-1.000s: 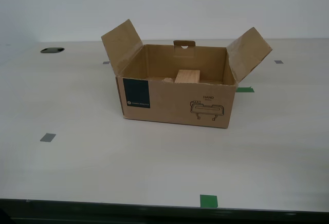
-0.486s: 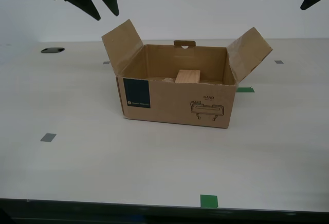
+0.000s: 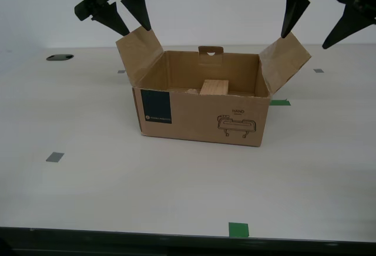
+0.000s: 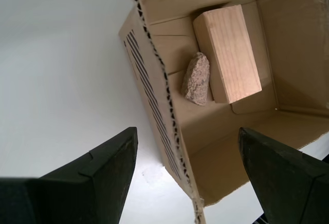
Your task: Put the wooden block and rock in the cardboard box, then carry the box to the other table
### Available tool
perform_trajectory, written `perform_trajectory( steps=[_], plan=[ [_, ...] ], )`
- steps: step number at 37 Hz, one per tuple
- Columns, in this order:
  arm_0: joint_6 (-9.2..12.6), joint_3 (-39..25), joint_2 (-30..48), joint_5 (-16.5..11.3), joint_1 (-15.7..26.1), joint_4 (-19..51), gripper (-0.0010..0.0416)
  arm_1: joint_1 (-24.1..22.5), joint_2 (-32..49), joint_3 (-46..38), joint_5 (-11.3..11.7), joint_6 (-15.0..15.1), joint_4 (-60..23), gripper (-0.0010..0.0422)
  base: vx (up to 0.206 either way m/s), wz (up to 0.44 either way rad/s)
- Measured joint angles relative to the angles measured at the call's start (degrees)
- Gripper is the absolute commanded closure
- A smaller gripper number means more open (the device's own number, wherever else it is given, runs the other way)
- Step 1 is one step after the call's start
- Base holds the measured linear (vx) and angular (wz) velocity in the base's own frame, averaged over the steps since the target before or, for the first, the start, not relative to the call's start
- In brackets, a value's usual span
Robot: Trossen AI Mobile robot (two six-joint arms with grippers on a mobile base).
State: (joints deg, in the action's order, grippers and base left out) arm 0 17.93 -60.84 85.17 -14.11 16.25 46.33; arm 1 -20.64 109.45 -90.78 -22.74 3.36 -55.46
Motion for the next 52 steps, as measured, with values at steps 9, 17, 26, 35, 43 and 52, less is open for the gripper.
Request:
perform_trajectory(
  steps=[9,17,26,35,43,52],
  plan=[
    [-0.24,0.72,6.16,-3.63,0.02,-3.91,0.0016,-0.46,0.94,0.39,0.96,-0.20,1.16,0.0149,0.000,0.000],
    [-0.66,0.74,10.69,-3.89,0.07,-8.55,0.0017,-0.90,0.92,3.28,1.44,-0.87,3.21,0.0149,0.000,0.000],
    [-0.72,0.74,12.74,-4.98,0.13,-11.63,0.0016,-2.14,0.92,4.70,1.46,-1.33,5.66,0.0149,0.000,0.000],
    [-0.76,0.74,12.79,-5.16,0.22,-11.78,0.0016,-2.29,4.55,3.32,1.66,-1.88,5.14,0.0149,0.000,0.000],
    [-0.81,0.74,12.79,-5.18,0.31,-11.85,0.0016,-2.38,6.56,2.38,1.73,-2.03,5.05,0.0149,0.000,0.000],
    [-1.46,0.74,12.87,-5.18,0.26,-12.70,0.0016,-2.49,6.49,2.47,1.75,-2.34,5.07,0.0149,0.000,0.000]
  ],
)
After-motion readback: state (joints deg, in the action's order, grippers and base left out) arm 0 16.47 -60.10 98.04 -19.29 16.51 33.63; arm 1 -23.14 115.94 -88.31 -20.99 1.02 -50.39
